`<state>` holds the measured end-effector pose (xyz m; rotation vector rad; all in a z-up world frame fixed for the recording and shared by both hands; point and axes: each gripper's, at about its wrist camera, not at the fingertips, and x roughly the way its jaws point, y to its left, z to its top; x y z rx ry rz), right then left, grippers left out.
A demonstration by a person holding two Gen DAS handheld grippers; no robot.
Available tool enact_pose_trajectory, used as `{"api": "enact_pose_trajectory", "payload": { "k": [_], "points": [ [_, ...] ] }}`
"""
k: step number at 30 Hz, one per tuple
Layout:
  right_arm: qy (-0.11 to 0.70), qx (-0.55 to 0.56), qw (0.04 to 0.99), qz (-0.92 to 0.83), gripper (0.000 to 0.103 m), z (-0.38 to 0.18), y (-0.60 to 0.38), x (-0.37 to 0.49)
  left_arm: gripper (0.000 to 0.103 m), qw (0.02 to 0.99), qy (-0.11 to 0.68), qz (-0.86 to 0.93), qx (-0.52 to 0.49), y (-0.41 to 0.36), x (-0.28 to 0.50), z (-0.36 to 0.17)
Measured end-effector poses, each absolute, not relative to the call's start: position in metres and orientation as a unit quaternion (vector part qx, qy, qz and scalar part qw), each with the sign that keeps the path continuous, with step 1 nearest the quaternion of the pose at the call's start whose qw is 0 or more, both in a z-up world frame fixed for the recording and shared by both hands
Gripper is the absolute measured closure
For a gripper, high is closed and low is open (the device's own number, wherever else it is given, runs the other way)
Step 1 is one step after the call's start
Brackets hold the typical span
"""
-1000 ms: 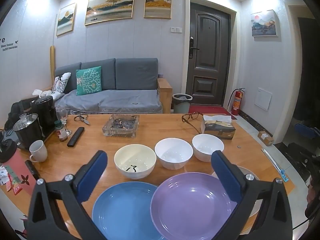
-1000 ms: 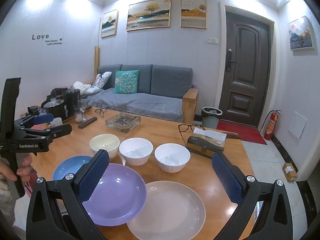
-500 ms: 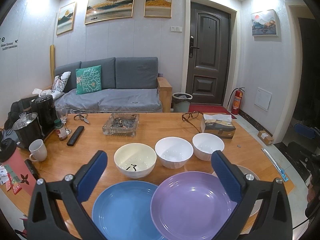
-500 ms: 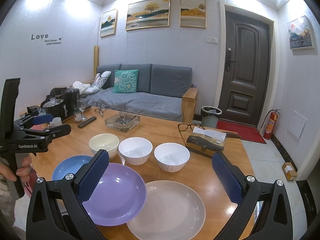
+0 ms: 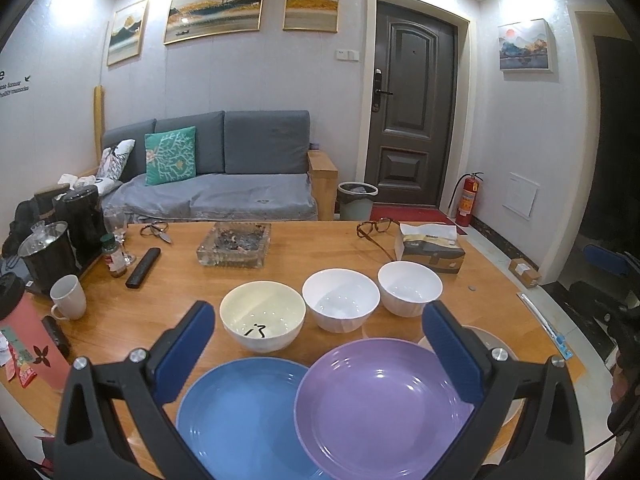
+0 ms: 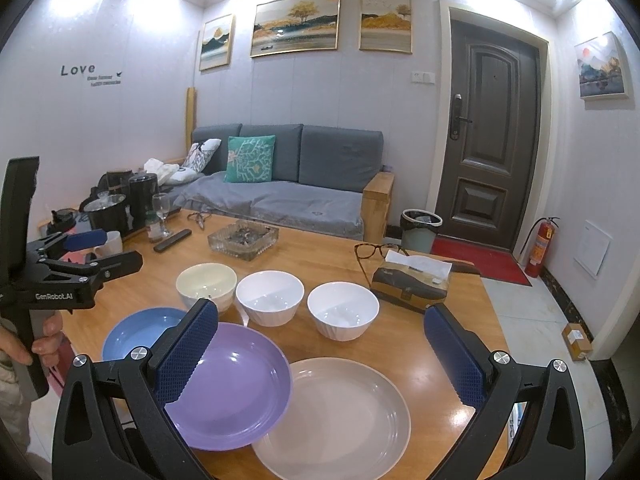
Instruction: Organize plates and bowls
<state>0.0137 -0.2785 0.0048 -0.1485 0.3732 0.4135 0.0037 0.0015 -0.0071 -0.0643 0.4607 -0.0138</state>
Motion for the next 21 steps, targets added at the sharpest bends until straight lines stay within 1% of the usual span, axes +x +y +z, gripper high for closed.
{"api": "enact_pose_trajectory", "payload": {
  "k": [21],
  "points": [
    [0.185,-0.07,0.958,0.207,0.001,0.0038,-0.2788,0.0109,0.0,0.972,0.232,-0.015,-0.039,0.0027,0.0051,-0.0113]
  ]
}}
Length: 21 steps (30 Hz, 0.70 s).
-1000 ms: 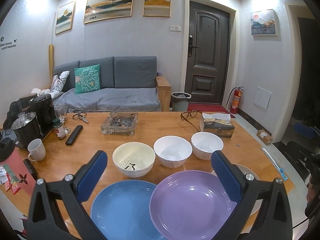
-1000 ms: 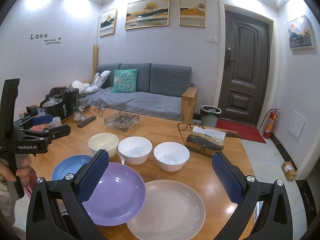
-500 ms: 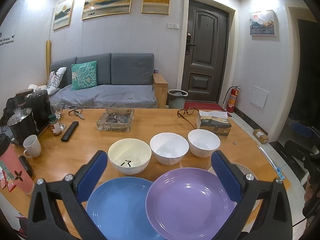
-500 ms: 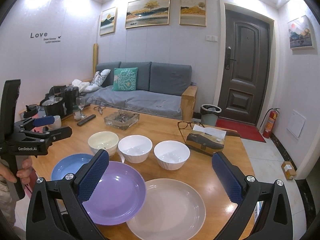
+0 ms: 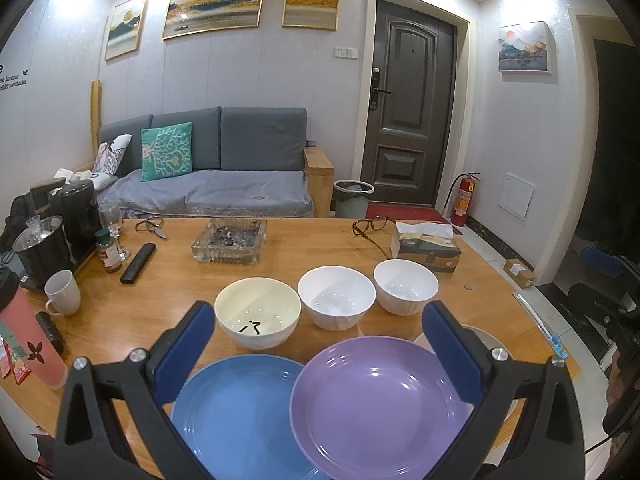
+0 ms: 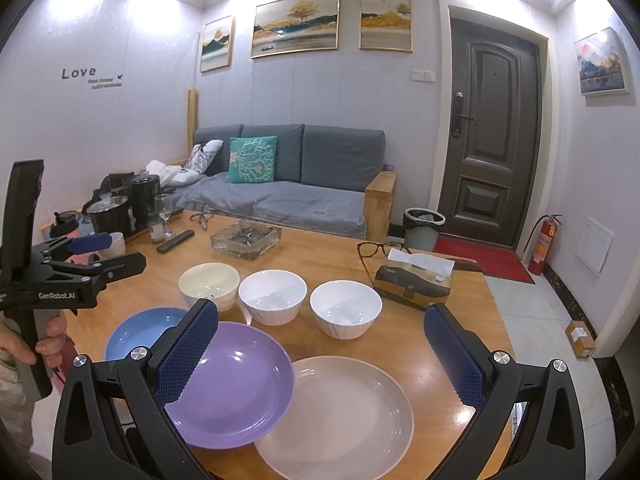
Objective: Organize plates and bowls
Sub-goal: 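Lower the right gripper to the purple plate rim and grasp it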
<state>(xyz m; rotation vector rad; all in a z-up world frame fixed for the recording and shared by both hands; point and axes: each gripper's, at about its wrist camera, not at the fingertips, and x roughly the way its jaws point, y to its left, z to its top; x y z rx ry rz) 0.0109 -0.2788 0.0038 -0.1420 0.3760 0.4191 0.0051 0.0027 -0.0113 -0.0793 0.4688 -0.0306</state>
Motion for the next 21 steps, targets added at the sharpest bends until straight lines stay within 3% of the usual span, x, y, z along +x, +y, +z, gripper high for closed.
{"api": "enact_pose_trajectory", "payload": {
  "k": [9,13,21],
  "points": [
    [0.202,-0.066,0.956,0.201,0.002,-0.018,-0.271,0.017,0.0,0.952,0.295,-0.052,-0.064,0.015,0.025,-0.046],
    [0.249,-0.059,0.942,0.215,0.019,-0.049,-0.264,0.037,0.0,0.937,0.334,-0.056,-0.088,0.028,0.037,-0.08],
    [0.345,-0.044,0.903,0.254,0.031,-0.111,-0.255,0.065,0.003,0.905,0.395,-0.079,-0.136,0.041,0.051,-0.129]
  ]
}}
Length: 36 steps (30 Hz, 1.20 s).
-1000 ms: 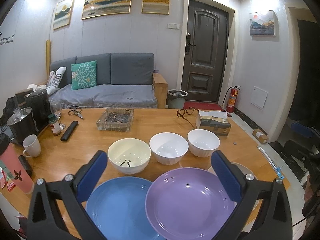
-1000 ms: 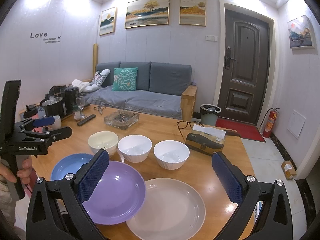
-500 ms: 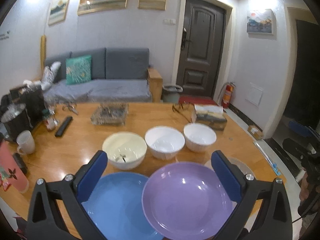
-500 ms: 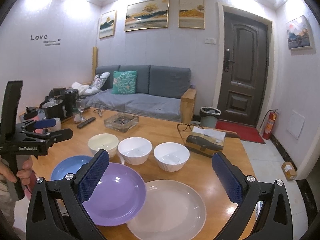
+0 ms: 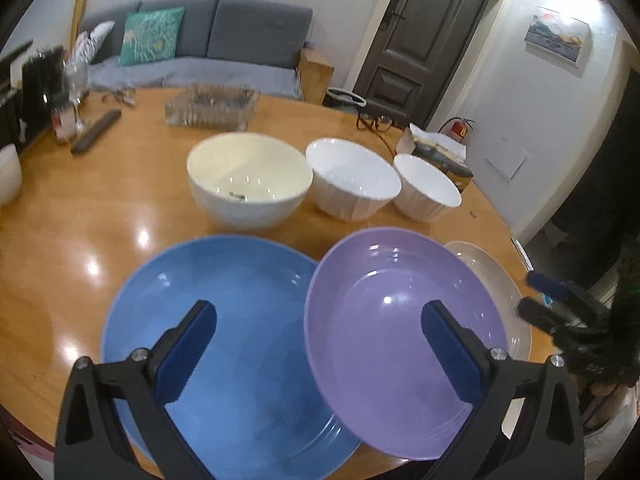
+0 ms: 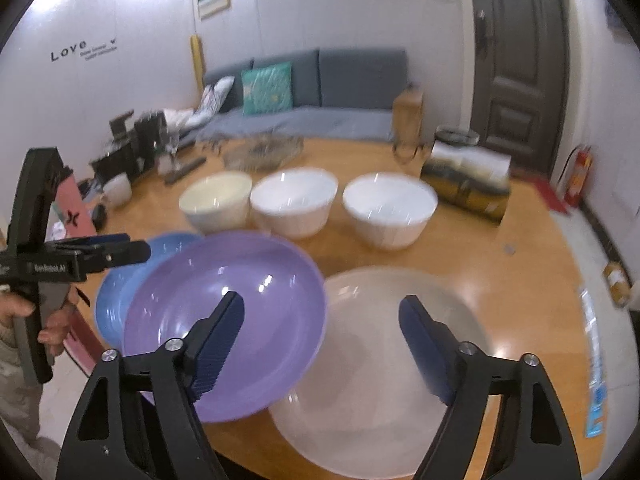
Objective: Organize plates and bowls
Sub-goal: 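Lower the right gripper to the purple plate rim and grasp it, then carry the purple plate onto the white plate and open the right gripper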
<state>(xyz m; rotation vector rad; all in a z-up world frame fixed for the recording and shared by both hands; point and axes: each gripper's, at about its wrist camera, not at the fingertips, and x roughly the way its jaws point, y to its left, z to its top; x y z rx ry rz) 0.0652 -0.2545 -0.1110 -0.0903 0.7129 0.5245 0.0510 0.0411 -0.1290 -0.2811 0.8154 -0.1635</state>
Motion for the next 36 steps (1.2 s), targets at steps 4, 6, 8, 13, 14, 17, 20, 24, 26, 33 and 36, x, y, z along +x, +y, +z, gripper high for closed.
{"api": "enact_pose_trajectory", "payload": {
  "k": [4,6,8,13,14,17,20,24,26,33,36],
  "points": [
    [0.374,-0.044,0.888,0.264,0.041,-0.132,-0.248,0.073,0.017,0.896,0.411,-0.092,-0.142,0.04,0.053,-0.14],
    [0.387,-0.046,0.882,0.267,0.042,-0.141,-0.246,0.076,0.023,0.89,0.42,-0.097,-0.145,0.039,0.054,-0.145],
    [0.402,-0.045,0.875,0.267,0.045,-0.149,-0.242,0.077,0.036,0.887,0.427,-0.099,-0.148,0.039,0.057,-0.151],
    [0.418,-0.04,0.865,0.276,0.062,-0.157,-0.24,0.081,0.058,0.877,0.444,-0.107,-0.148,0.032,0.06,-0.159],
    [0.419,-0.039,0.863,0.278,0.065,-0.158,-0.24,0.081,0.063,0.876,0.446,-0.108,-0.148,0.033,0.061,-0.16],
    [0.423,-0.039,0.86,0.284,0.07,-0.159,-0.237,0.08,0.073,0.874,0.45,-0.111,-0.145,0.032,0.062,-0.162],
    [0.423,-0.039,0.858,0.289,0.074,-0.158,-0.235,0.08,0.08,0.874,0.45,-0.11,-0.144,0.031,0.061,-0.161],
    [0.423,-0.043,0.859,0.284,0.079,-0.158,-0.234,0.08,0.084,0.873,0.453,-0.105,-0.145,0.033,0.062,-0.161],
    [0.423,-0.041,0.859,0.284,0.082,-0.157,-0.235,0.08,0.084,0.874,0.452,-0.105,-0.144,0.033,0.061,-0.16],
    [0.408,-0.045,0.869,0.275,0.082,-0.147,-0.241,0.079,0.084,0.88,0.442,-0.111,-0.131,0.023,0.06,-0.144],
    [0.4,-0.043,0.875,0.269,0.082,-0.14,-0.25,0.078,0.084,0.884,0.438,-0.116,-0.118,0.011,0.062,-0.135]
  ]
}}
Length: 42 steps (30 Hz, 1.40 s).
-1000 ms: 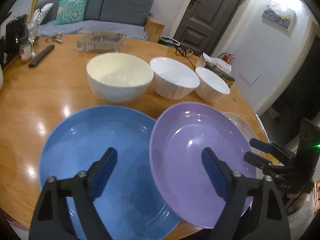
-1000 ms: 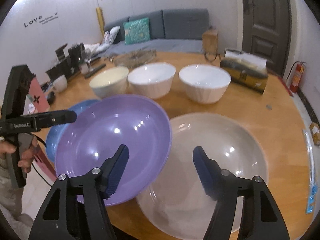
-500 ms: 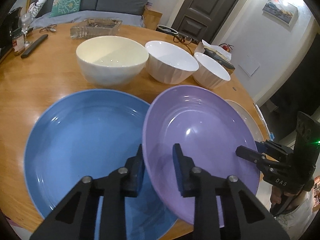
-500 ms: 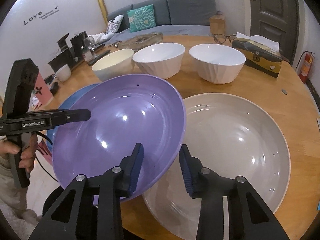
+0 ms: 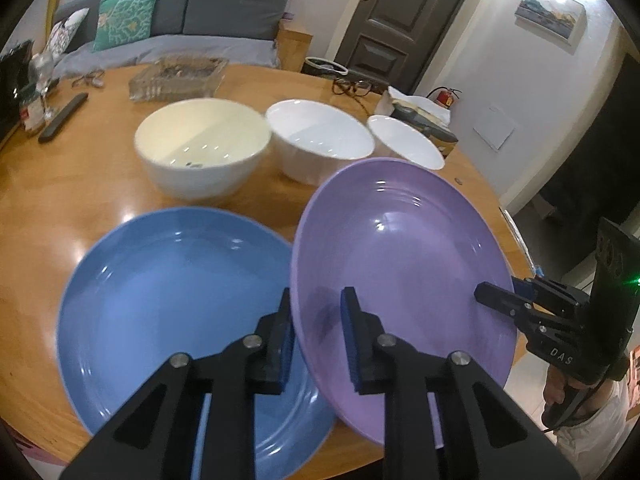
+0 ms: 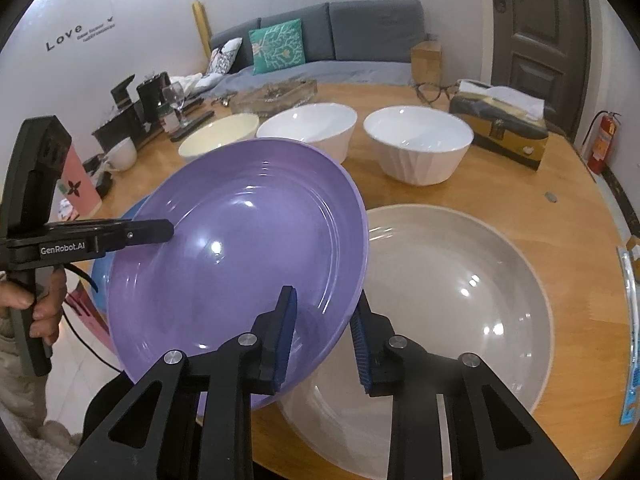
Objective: Organize plates and bowls
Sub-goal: 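Carry the purple plate onto the white plate and open the right gripper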
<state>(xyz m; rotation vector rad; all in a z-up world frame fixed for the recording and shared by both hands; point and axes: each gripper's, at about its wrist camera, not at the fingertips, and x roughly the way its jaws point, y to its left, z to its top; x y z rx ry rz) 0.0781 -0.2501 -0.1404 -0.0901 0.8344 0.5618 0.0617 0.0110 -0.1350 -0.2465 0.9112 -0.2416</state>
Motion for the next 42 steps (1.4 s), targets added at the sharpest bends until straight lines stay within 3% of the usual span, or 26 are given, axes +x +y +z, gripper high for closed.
{"api": "enact_pose_trajectory", "payload": {
  "k": [18,42],
  "points": [
    [0.377,-0.006,0.904,0.201,0.081,-0.135,-0.345,0.078,0.083,0.876,0.451,-0.163,-0.049,-0.09,0.093,-0.124],
    [0.397,0.005,0.896,0.198,0.08,-0.164,-0.36,0.089,0.082,0.858,0.489,-0.155,-0.026,-0.109,0.114,-0.159]
  ]
}}
